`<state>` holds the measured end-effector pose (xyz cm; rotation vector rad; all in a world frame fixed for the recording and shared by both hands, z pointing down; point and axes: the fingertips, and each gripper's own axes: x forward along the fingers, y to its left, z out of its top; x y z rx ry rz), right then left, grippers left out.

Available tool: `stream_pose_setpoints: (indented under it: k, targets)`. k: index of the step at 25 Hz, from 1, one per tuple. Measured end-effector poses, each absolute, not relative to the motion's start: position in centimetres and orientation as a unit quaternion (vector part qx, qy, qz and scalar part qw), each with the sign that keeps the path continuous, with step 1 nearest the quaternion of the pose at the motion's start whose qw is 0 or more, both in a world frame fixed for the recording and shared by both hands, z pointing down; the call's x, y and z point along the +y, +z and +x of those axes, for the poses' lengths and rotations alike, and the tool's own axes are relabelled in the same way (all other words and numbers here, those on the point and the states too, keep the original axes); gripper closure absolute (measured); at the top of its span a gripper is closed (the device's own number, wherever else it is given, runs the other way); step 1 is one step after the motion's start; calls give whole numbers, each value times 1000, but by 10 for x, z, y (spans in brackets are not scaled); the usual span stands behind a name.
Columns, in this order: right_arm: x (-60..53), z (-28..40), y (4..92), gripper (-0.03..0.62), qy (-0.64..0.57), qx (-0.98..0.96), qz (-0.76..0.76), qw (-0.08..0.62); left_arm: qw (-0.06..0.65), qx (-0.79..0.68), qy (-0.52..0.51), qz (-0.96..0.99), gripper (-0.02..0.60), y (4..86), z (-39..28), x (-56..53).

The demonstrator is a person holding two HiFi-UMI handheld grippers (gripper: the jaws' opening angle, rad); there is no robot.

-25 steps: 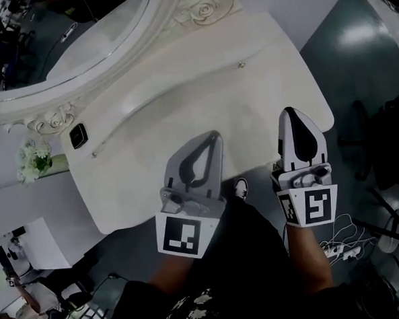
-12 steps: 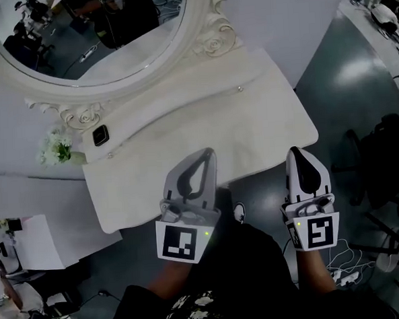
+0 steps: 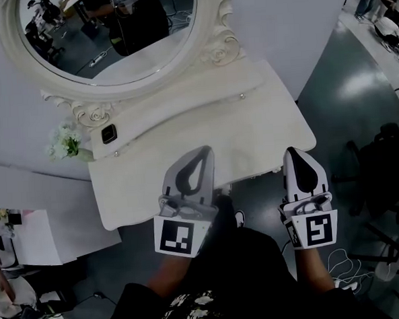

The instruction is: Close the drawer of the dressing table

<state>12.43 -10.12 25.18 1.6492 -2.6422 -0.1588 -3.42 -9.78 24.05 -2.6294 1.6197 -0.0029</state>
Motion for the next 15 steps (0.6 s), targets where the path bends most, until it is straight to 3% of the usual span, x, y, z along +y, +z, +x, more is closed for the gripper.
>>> stream_pose_setpoints:
  k: [15]
  targets:
    - [-100,120,248,597,-56,-851,522,9,43,521,4,-853,580,232,-32,-96]
